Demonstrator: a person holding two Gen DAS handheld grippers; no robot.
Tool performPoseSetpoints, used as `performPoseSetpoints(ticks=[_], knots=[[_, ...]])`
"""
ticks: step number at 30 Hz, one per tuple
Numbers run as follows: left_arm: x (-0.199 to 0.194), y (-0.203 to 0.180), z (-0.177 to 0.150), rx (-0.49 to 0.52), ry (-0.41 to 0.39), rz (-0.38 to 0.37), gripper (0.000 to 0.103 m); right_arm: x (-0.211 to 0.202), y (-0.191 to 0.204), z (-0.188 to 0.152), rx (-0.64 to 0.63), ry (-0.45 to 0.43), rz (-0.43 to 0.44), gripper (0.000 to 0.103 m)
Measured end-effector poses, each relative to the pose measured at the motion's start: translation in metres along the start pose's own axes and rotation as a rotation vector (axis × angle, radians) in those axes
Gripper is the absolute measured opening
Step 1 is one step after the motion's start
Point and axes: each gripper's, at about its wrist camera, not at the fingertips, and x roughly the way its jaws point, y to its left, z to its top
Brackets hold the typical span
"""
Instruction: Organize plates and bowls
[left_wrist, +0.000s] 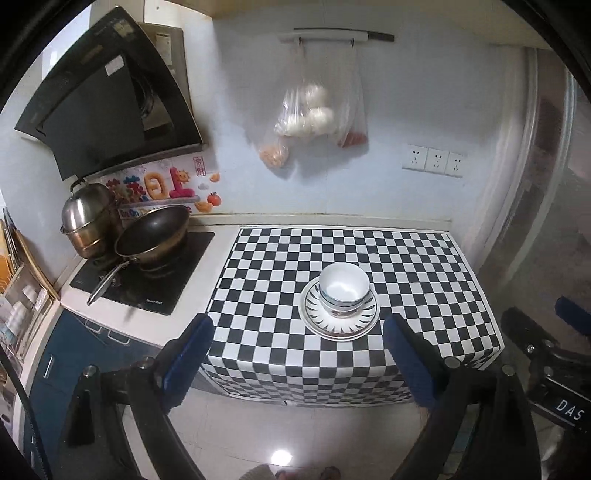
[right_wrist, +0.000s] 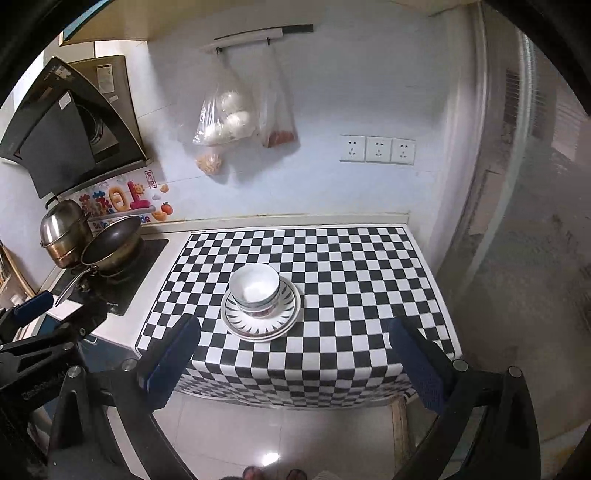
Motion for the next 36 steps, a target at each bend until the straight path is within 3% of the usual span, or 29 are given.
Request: performPoseSetpoints(ticks=[16, 36], knots=[[-0.064, 0.053, -0.027, 0.057, -0.064, -0.054, 0.094, -0.090, 0.054, -0.040, 0.037, -0.089, -0.092, 0.103], [-0.093, 0.063, -0.051, 0.059, -0.084, -0.057, 0.094, -0.114, 0.075, -0.072, 0.029, -0.063, -0.115, 0.103]])
